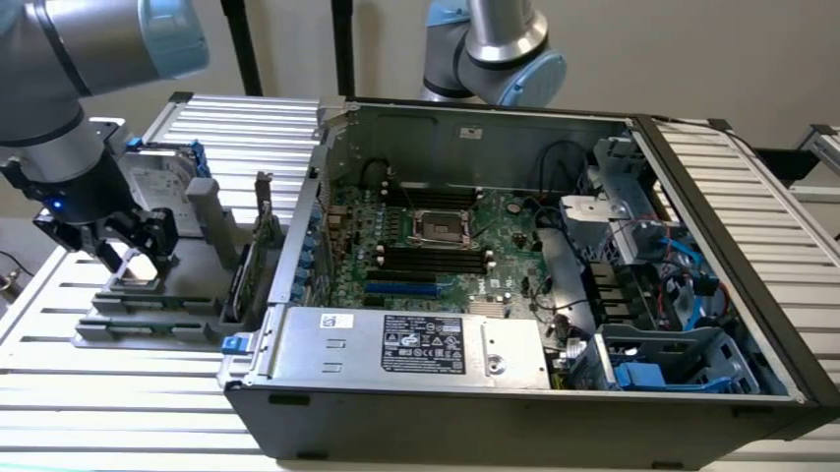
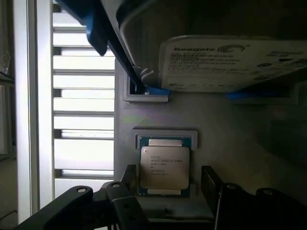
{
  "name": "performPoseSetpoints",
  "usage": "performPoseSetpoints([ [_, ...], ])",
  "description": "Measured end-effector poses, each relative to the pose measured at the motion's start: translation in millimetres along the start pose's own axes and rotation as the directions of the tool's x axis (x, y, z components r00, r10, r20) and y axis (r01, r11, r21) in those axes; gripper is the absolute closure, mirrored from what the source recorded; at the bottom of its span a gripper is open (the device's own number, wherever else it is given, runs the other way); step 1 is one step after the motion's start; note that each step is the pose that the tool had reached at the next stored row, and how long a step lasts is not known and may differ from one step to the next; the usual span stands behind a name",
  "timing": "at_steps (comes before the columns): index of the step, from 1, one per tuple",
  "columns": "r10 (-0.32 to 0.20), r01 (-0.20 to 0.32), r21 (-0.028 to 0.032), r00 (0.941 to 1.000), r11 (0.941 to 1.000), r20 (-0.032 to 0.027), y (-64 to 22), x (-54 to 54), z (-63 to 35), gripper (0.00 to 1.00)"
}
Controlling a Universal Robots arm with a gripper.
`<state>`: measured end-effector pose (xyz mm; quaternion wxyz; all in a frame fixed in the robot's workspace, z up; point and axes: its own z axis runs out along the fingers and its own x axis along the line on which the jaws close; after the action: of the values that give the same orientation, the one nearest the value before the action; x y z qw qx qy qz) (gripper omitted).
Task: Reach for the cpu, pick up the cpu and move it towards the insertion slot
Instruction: 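Pick up the cpu and move it towards the insertion slot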
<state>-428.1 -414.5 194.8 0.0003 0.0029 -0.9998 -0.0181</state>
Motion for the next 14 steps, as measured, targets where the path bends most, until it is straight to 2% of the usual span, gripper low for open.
performPoseSetpoints([
  [14, 0.000, 0.000, 0.0001, 1.0000, 1.0000, -0.0042, 4.3, 2.6, 6.8, 0.35],
])
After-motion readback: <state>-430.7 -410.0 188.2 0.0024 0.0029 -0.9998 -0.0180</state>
